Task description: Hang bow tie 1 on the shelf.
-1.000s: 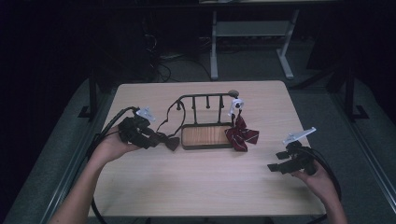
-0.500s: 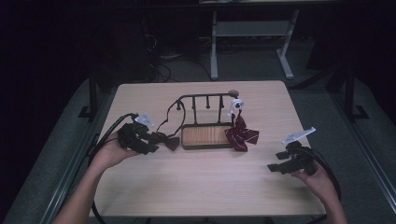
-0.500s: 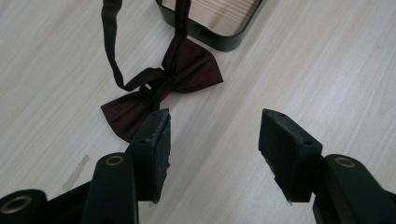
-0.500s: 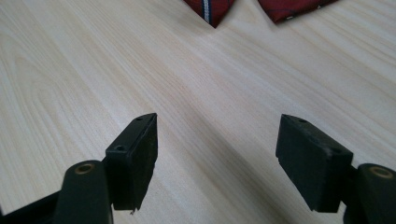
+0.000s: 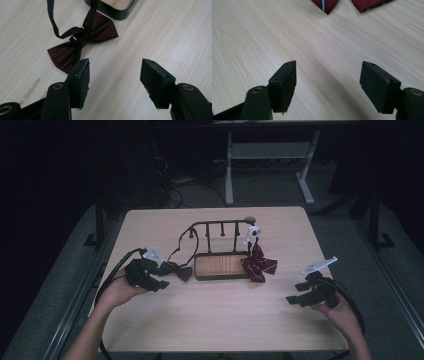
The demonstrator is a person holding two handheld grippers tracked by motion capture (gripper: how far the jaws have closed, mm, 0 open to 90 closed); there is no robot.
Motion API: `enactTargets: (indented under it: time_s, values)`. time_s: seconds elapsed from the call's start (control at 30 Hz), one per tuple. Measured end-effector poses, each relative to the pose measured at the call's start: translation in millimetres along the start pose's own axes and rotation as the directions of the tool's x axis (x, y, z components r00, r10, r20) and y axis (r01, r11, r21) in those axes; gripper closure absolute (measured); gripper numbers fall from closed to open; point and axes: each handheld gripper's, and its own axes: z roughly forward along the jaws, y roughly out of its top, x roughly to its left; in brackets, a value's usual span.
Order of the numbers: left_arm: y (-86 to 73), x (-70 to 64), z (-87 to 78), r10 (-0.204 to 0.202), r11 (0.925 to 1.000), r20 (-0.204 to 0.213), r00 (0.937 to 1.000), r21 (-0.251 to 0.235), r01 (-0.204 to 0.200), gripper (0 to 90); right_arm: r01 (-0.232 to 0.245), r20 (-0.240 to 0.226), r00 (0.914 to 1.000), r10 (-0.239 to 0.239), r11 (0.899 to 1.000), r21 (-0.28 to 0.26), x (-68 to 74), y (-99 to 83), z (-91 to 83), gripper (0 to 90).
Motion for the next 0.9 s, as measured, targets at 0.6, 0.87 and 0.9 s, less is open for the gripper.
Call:
enactTargets:
  time_s: [0.6, 0.87, 0.9]
  values:
    - [-24.5, -9.2, 11.7, -0.010, 0.9998, -0.006, 0.9999, -0.018, 0.010, 39.3, 0.003, -0.004, 1.0000, -0.003, 1.000, 0.010, 1.0, 0.4, 3.3, 29.6]
    - [-33.5, -14.5, 15.0, -0.032, 0.9976, 0.004, 0.9995, -0.062, 0.032, 38.1, 0.021, -0.005, 0.9998, -0.021, 1.000, 0.009, 5.1, 3.0, 4.4, 29.5]
    - [-34.4, -15.8, 15.8, -0.034, 0.9973, 0.006, 0.9994, -0.065, 0.034, 38.0, 0.023, -0.005, 0.9997, -0.023, 1.000, 0.008, 5.9, 3.5, 4.4, 29.5]
